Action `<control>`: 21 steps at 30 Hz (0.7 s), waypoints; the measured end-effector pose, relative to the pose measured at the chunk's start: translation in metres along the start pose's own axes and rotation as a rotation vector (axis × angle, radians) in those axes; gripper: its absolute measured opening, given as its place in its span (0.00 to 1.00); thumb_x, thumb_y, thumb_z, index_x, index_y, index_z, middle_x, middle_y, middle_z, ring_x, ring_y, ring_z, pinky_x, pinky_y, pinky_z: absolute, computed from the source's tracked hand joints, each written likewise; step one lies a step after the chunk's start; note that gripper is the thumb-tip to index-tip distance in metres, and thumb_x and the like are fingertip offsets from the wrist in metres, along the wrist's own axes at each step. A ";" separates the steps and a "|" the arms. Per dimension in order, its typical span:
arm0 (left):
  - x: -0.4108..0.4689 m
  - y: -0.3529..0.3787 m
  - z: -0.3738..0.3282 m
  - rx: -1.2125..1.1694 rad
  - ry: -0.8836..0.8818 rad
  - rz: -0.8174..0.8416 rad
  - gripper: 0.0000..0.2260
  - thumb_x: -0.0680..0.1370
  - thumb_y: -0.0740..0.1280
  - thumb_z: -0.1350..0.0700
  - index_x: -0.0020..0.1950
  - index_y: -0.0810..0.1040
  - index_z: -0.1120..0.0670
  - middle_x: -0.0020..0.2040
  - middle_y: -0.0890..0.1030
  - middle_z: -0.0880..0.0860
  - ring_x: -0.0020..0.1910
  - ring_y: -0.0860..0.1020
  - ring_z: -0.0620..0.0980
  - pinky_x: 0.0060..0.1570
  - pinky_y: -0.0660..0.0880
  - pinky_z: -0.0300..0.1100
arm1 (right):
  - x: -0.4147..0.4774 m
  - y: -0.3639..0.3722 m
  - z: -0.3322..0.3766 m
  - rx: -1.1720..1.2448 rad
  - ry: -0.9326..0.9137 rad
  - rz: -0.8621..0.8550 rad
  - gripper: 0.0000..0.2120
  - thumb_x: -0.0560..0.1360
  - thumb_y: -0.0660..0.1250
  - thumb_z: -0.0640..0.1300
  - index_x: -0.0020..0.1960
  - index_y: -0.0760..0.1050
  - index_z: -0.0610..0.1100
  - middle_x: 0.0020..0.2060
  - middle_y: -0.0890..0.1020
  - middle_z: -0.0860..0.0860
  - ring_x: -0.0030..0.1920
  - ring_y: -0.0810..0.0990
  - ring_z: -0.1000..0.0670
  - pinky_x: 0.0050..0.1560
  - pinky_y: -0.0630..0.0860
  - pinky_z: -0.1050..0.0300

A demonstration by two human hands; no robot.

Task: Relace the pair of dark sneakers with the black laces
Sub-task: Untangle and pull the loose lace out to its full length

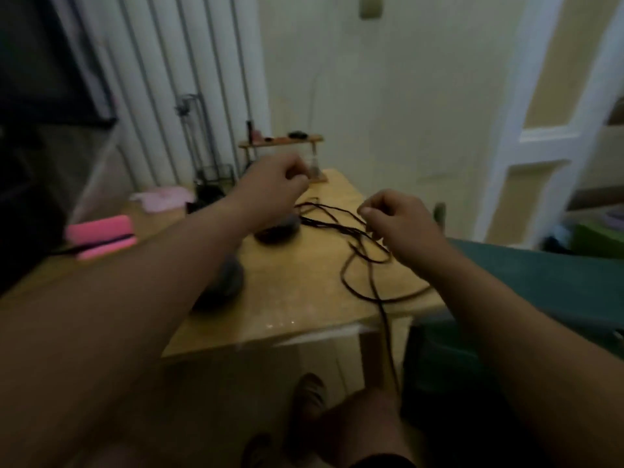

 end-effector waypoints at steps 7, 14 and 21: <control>-0.076 -0.072 0.124 0.114 -0.264 -0.271 0.08 0.82 0.67 0.50 0.60 0.77 0.50 0.58 0.78 0.49 0.57 0.78 0.50 0.58 0.78 0.52 | 0.020 0.111 0.049 -0.056 -0.068 0.256 0.06 0.83 0.66 0.48 0.51 0.79 0.48 0.45 0.83 0.49 0.46 0.82 0.48 0.50 0.81 0.43; -0.116 -0.025 0.172 -0.059 -0.438 -0.040 0.31 0.79 0.69 0.38 0.80 0.64 0.44 0.75 0.65 0.48 0.73 0.69 0.49 0.72 0.67 0.45 | 0.012 0.183 0.041 -0.096 -0.015 0.491 0.11 0.83 0.66 0.51 0.62 0.78 0.49 0.52 0.82 0.52 0.51 0.82 0.51 0.53 0.82 0.49; -0.062 -0.014 0.093 0.147 -0.075 -0.119 0.07 0.83 0.66 0.50 0.59 0.78 0.48 0.55 0.77 0.47 0.55 0.77 0.47 0.59 0.77 0.52 | 0.059 0.097 -0.001 -0.229 0.155 0.222 0.08 0.83 0.65 0.47 0.55 0.81 0.44 0.45 0.85 0.49 0.45 0.84 0.47 0.49 0.82 0.46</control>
Point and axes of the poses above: each hand's wrist, its own x-axis towards the middle knuckle, its own y-axis out of the palm, z = x × y, the point moved 4 cm from there along x, towards the middle knuckle
